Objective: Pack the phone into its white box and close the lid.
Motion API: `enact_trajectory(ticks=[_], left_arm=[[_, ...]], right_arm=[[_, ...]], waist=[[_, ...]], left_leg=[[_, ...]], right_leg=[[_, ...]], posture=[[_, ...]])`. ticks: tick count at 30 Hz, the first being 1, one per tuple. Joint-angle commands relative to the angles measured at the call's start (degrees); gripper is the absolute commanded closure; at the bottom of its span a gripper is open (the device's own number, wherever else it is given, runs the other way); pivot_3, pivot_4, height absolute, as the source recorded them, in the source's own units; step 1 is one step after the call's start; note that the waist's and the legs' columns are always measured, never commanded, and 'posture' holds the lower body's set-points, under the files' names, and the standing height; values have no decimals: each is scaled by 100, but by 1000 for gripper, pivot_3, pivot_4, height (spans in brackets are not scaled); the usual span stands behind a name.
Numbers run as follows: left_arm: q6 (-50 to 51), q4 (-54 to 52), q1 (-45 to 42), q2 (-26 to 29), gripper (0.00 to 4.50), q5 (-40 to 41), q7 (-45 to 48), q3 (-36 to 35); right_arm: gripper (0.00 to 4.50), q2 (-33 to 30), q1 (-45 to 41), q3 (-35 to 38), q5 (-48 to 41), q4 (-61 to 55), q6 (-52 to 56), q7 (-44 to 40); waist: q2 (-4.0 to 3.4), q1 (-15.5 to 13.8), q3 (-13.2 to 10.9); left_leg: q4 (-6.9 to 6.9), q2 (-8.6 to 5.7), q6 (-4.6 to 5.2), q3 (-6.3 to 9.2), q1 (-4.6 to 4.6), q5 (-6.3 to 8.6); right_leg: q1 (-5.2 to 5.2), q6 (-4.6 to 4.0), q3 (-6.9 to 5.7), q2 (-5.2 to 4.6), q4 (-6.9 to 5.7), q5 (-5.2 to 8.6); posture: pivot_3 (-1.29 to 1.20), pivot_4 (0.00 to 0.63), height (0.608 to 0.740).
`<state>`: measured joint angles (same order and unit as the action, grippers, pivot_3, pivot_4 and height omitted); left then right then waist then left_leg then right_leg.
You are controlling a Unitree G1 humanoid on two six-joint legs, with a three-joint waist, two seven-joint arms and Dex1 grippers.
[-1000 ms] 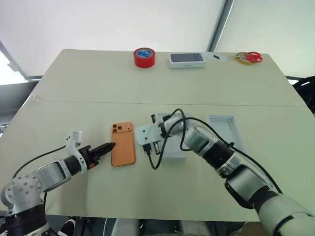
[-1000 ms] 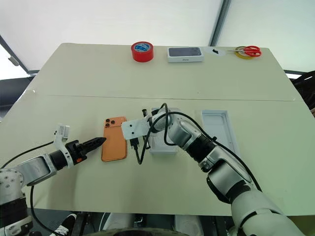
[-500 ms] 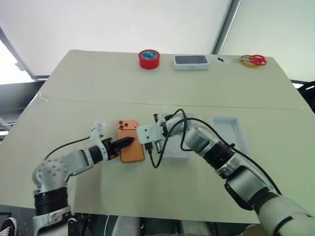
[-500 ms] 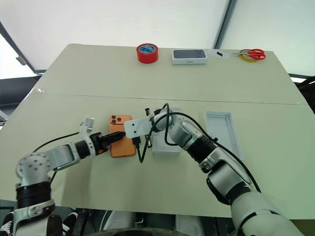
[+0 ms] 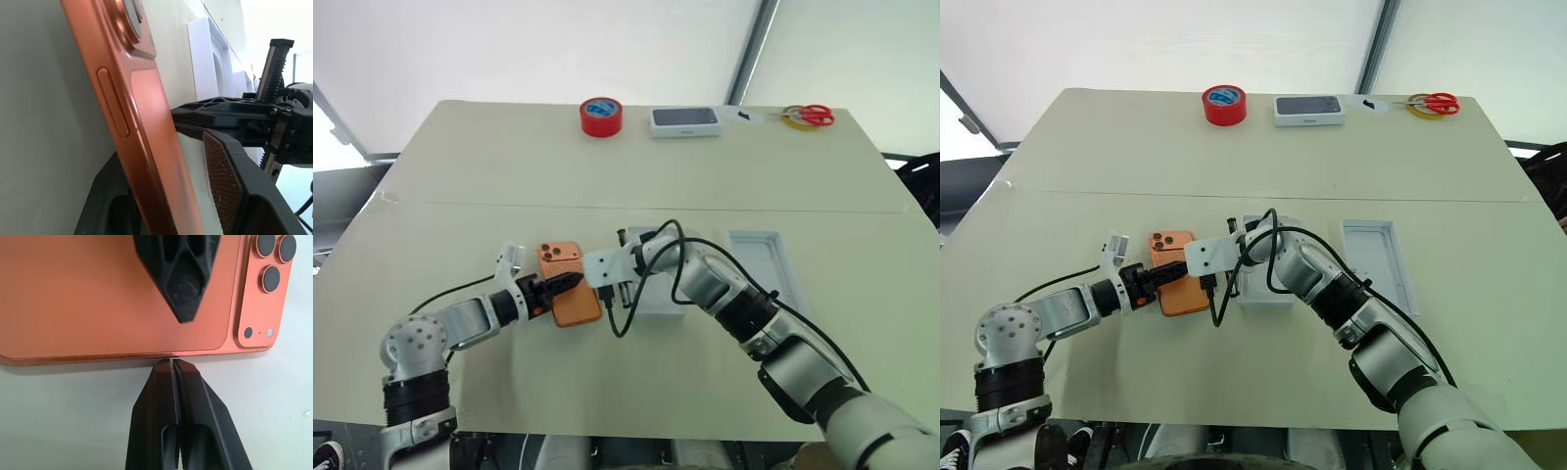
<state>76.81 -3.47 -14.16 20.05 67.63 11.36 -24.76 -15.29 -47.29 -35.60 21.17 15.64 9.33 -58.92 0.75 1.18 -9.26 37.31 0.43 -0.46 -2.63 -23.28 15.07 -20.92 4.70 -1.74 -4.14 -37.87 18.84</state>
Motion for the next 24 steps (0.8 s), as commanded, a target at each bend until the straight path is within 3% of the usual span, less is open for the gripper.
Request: enact_trajectory(ticks=[1, 2, 3, 9, 12, 14, 16, 20, 22, 24], left_arm=[[-56, 12, 46, -39, 3910, 154, 22, -101], [-73, 96, 28, -78, 4357, 177, 21, -99], [-59, 171, 7, -133, 4478, 286, 36, -113], [5, 491, -72, -262, 4478, 698, -51, -261], [42, 446, -29, -144, 4478, 1023, 82, -411], [-132, 322, -9, -115, 4500, 1010, 57, -455], [-429, 106, 43, -118, 4500, 857, 181, -417], [-798, -403, 197, 208, 4500, 400, 818, 15], [-764, -344, 108, 280, 4500, 471, 1005, 119], [-805, -356, 57, 326, 4500, 445, 1114, 202]], right_arm=[[4500, 7, 46, 17, -23, -59, -1, -25], [4500, 7, 46, 18, -24, -66, -19, -21], [4500, 14, 51, 23, -24, -79, -24, -7], [4500, 174, -37, 346, -175, -2, -39, 367], [4500, 279, -19, 1112, -1145, -453, 312, 113], [3975, 292, 4, 1652, -1987, -894, 953, -280], [3129, 110, 125, 1910, -2397, -1289, 1143, -490], [1106, -1141, 942, 1883, -2641, -2354, 846, -1359], [1106, -1949, 1450, 1645, -2200, -2558, -128, -1601], [1106, -2322, 1694, 1546, -2049, -2575, -519, -1617]], waist=[[1, -13, -1], [2, -23, 0], [1, -12, 0], [1, -22, 0], [4, -21, -5], [9, -17, -16], [8, -14, -16], [11, -66, -17], [11, -84, -19], [10, -39, -22]], left_leg=[[0, 0, 0, 0, 0, 0], [0, 0, 0, 1, 0, 0], [2, 0, -1, 1, 4, 0], [1, 0, -2, 1, 2, -1], [1, 0, -2, 1, -5, -1], [1, 1, -2, 1, -13, -1], [-3, 1, -2, 1, -16, -1], [-11, 2, 1, 1, -17, 2], [-11, -1, 10, 1, -17, 7], [-11, -12, 25, -1, -17, 16]], right_leg=[[-1, 0, 0, 0, 0, 0], [1, 0, 0, 0, 0, 0], [7, 0, -1, -1, 0, 0], [3, 0, 0, -1, 1, 0], [-3, 0, 0, -1, 1, 0], [-10, 0, 0, -1, 1, 0], [-15, 0, 0, -1, 2, 0], [-10, 0, -1, -2, 19, 0], [-1, 0, -1, -6, 34, 0], [5, 0, -1, -19, 46, -1]], posture=[[0, 150, 740], [0, 150, 740], [0, 150, 740], [0, 150, 740], [0, 150, 740], [0, 150, 740], [0, 150, 740], [0, 150, 740], [0, 150, 740], [0, 150, 740]])
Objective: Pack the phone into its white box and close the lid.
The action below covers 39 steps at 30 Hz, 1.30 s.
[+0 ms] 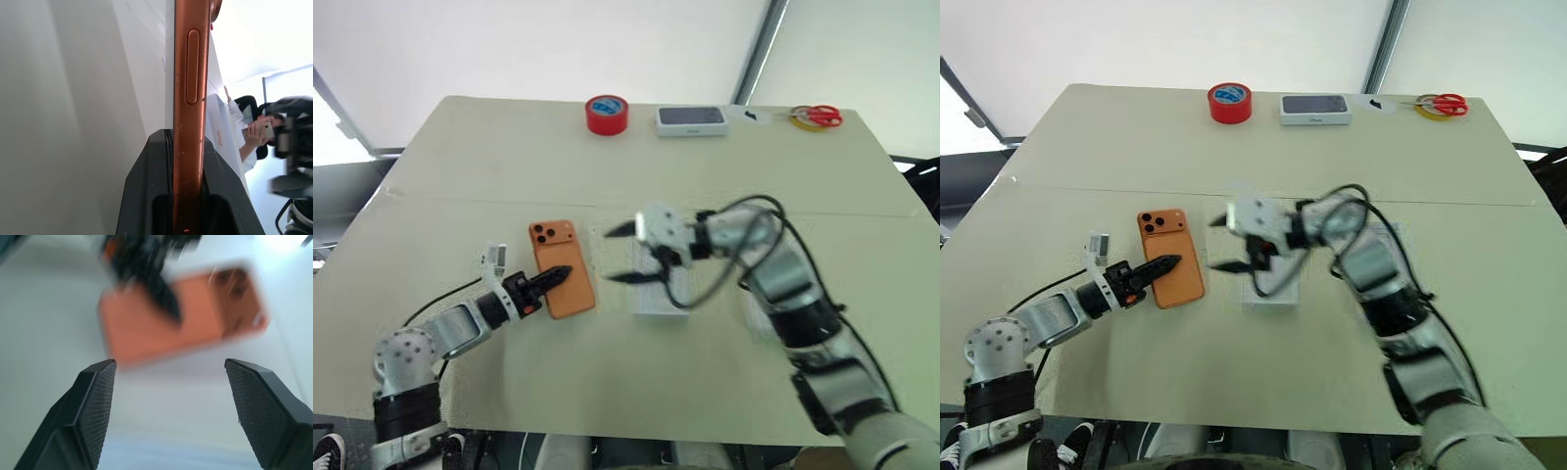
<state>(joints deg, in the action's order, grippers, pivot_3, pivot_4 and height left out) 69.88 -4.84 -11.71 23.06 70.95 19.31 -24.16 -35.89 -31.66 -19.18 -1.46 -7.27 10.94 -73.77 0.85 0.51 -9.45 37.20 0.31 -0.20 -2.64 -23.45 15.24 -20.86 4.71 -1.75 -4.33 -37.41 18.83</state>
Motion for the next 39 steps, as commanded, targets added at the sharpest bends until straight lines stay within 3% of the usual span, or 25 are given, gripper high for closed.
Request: enact_trajectory(ticks=[1, 9, 12, 15, 26, 30, 39], left_arm=[[-187, -275, -194, 61, 4500, -2, 383, 232], [-246, -422, -362, -35, 4500, 108, 198, 423], [-221, -438, -415, -34, 4500, 163, 103, 430], [-201, -456, -482, -34, 4500, 239, -5, 435], [-136, -635, -442, -35, 4500, 655, -422, 438], [-166, -601, -465, -41, 4500, 725, -505, 480], [-314, -128, -941, -178, 4500, 374, -442, 738]], right_arm=[[1106, -359, 242, -82, 204, -284, -752, -102], [1106, -263, 708, 23, 195, -460, -700, 472], [1993, -350, 803, -59, 276, -483, -827, 470], [3454, -348, 863, -68, 260, -519, -762, 521], [3454, -360, 984, -173, 309, -501, -736, 559], [4469, -305, 935, -156, 222, -535, -576, 576], [4469, -39, 713, -261, 350, -1114, 689, 924]], waist=[[-1, 76, -5], [0, 53, -8], [1, 15, -9], [4, 0, -11], [8, 22, -13], [8, 20, -13], [8, 3, -13]], left_leg=[[0, 0, 0, -5, 0, 0], [-5, 29, -21, -7, 3, -15], [3, 28, -20, -6, 2, -14], [8, 26, -16, -3, 3, -12], [9, 27, -16, -2, 3, -12], [11, 27, -16, -2, 3, -12], [15, 26, -16, -2, 3, -13]], right_leg=[[-1, 1, 2, -3, 3, 0], [-3, -1, 3, 25, 6, 0], [2, 0, 2, 23, 5, 0], [9, 0, -1, 21, 6, 0], [10, 1, -1, 23, 6, 0], [11, 1, -2, 23, 6, 0], [12, 1, -4, 24, 5, 0]], posture=[[0, 150, 740], [0, 150, 740], [0, 150, 740], [0, 150, 740], [0, 150, 740], [0, 150, 740], [0, 150, 740]])
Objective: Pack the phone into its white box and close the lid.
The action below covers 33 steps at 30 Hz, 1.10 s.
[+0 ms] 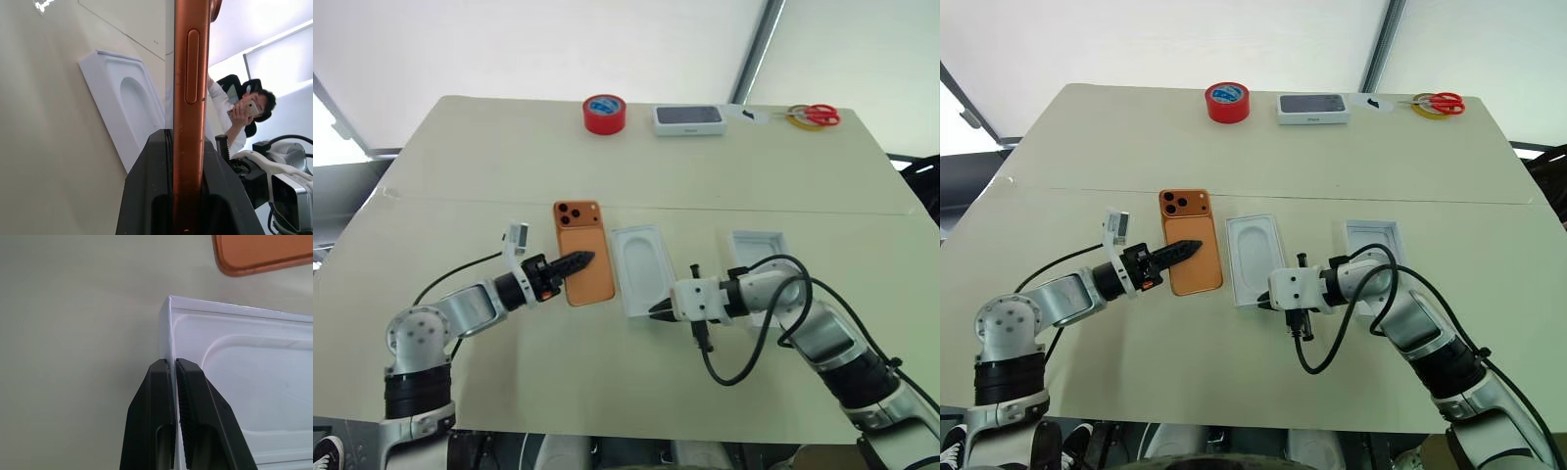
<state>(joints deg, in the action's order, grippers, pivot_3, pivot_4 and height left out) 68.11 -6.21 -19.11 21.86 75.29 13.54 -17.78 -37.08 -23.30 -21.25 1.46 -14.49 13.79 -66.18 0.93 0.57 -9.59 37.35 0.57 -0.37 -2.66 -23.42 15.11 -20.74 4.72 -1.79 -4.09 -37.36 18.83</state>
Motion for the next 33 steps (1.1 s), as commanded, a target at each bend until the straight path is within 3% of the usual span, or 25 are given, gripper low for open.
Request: enact_trajectory(ticks=[1, 4, 16, 19, 23, 27, 33], left_arm=[[-152, 77, -257, -84, 4500, -96, 122, 127], [-189, 226, -365, -125, 4500, -222, 178, 168], [-260, 1343, -940, -151, 4500, -894, 905, 345], [-300, 1537, -1103, -177, 4500, -1143, 1154, 462], [-258, 1742, -1301, -255, 4500, -1288, 1354, 498], [-129, 1814, -1407, -448, 4500, -1293, 1390, 504], [-180, 1851, -1436, -944, 4500, -1558, 1238, 664]], right_arm=[[4469, 124, -133, -121, 115, -491, 610, 236], [4469, 265, -188, -289, 274, -648, 1166, 465], [4469, 533, -429, -480, 567, -467, 1717, 955], [3361, 443, -330, -205, 172, -647, 1848, 773], [1359, 386, -312, 379, -500, -849, 1795, 621], [1359, 184, -447, 1115, -1186, -638, 1801, 366], [1359, -248, -621, 1267, -699, 941, 514, 596]], waist=[[0, -4, 0], [1, 12, 0], [5, 1, -3], [5, 1, -3], [7, 5, -4], [8, -2, -5], [9, -7, -5]], left_leg=[[0, -1, 0, 0, 0, 0], [-1, -1, 0, 0, -1, 0], [3, -3, -3, 0, -1, -2], [3, -2, -3, 0, -2, -2], [3, -2, -3, -1, -2, -2], [2, 0, -3, 0, -2, -2], [8, -2, 2, -1, -2, 1]], right_leg=[[1, 0, 0, 0, 0, 0], [-1, 0, 0, 0, 0, 0], [-3, 1, -1, 6, -8, 0], [-5, 1, -1, 7, -8, 0], [-4, 2, -1, 8, -9, 0], [-4, 2, -1, 10, -9, 0], [1, 3, -1, 8, -9, -1]], posture=[[0, 150, 740], [0, 150, 740], [0, 150, 740], [0, 150, 740], [0, 150, 740], [0, 150, 740], [0, 150, 740]])
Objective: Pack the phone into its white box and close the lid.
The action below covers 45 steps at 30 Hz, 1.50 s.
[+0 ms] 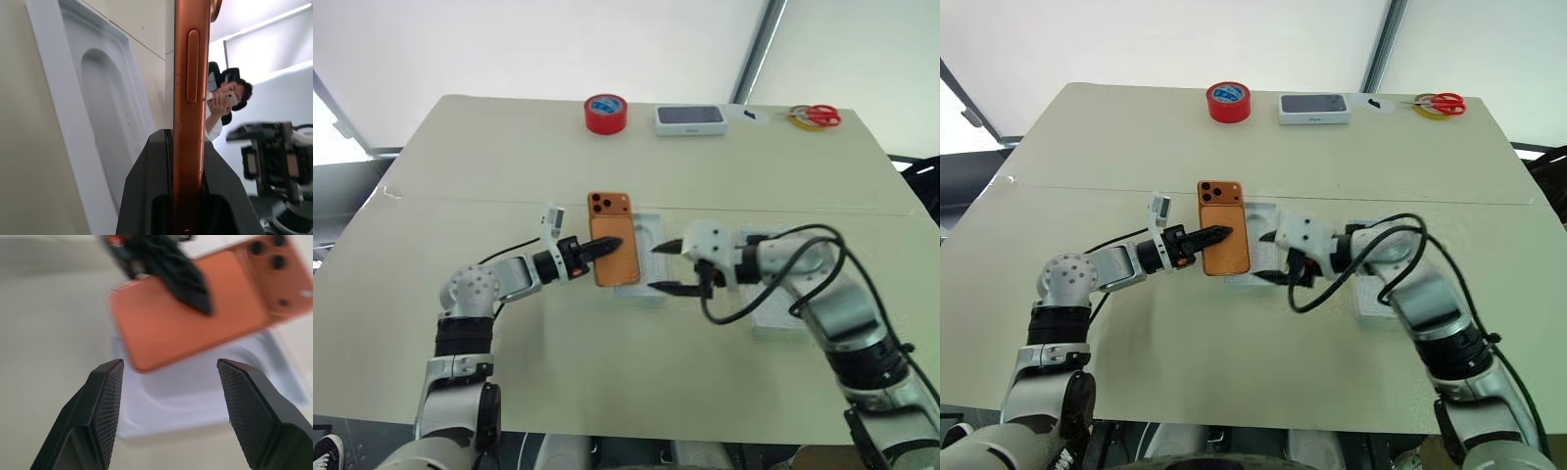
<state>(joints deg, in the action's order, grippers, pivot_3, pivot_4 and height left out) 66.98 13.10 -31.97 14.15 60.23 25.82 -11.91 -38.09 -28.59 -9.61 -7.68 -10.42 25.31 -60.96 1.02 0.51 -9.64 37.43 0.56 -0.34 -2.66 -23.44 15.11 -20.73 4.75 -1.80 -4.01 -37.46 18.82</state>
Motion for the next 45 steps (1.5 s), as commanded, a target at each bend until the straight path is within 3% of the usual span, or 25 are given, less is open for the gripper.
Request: enact_trajectory(ticks=[1, 7, 15, 29, 37, 39, 40, 42, 44, 45], left_arm=[[-63, -57, -166, -225, 4500, -120, -16, 84], [-21, -66, -254, -326, 4500, -406, 23, 215], [410, 120, -659, -333, 671, -321, -167, -37], [1734, -530, -999, 137, 671, -294, -580, -201], [1429, -1162, -638, 598, 671, -662, -487, -150], [1099, -1342, -463, 697, 632, -878, -472, -48], [943, -1341, -402, 696, 885, -955, -491, -79], [412, -1420, -232, 839, 1474, -1323, -386, 114], [-641, -1568, 11, 1114, 2478, -2096, -122, 654], [-1037, -1584, 121, 1259, 2939, -2430, 14, 937]], right_arm=[[1359, -180, -101, 77, 257, 662, -789, 70], [1359, -110, -125, 34, 271, 789, -1065, 95], [1302, -170, -15, 45, 315, 827, -1150, 192], [1302, -121, 61, -18, 358, 908, -1249, 362], [1302, -4, 69, -13, 359, 907, -1214, 435], [1838, 21, 26, -12, 370, 949, -1191, 457], [2133, 44, -16, -5, 400, 1005, -1175, 512], [3137, 56, -102, -29, 533, 1151, -1265, 631], [4241, 107, -210, -37, 693, 1355, -1397, 815], [4500, 137, -280, -51, 797, 1489, -1456, 935]], waist=[[0, 2, 0], [-1, 23, -1], [-1, -3, -1], [0, 6, -1], [-1, 13, -1], [-1, 14, -1], [-1, 13, -1], [-1, 5, -1], [-1, 11, -1], [-2, 14, -1]], left_leg=[[-1, 0, 0, -1, 0, 0], [-2, 19, -12, -7, -1, -8], [4, 21, -15, -4, -1, -10], [4, 21, -17, -4, -1, -11], [2, 22, -23, -3, 0, -14], [1, 22, -23, -4, 0, -14], [0, 22, -23, -4, 0, -14], [1, 22, -24, -3, 0, -15], [2, 21, -24, -5, 1, -15], [1, 21, -24, -5, 0, -15]], right_leg=[[-1, 0, 0, 0, 0, 0], [-7, 0, 7, 22, 0, 0], [-3, 0, 7, 24, -1, 0], [-5, 0, 7, 25, -3, 0], [-6, 0, 7, 25, -4, 0], [-7, 0, 7, 25, -4, 0], [-7, 0, 8, 25, -4, 0], [-6, 0, 7, 25, -4, 0], [-6, 0, 8, 25, -4, 0], [-6, 0, 8, 25, -4, 0]], posture=[[0, 150, 740], [0, 150, 740], [0, 150, 740], [0, 150, 740], [0, 150, 740], [0, 150, 740], [0, 150, 740], [0, 150, 740], [0, 150, 740], [0, 150, 740]])
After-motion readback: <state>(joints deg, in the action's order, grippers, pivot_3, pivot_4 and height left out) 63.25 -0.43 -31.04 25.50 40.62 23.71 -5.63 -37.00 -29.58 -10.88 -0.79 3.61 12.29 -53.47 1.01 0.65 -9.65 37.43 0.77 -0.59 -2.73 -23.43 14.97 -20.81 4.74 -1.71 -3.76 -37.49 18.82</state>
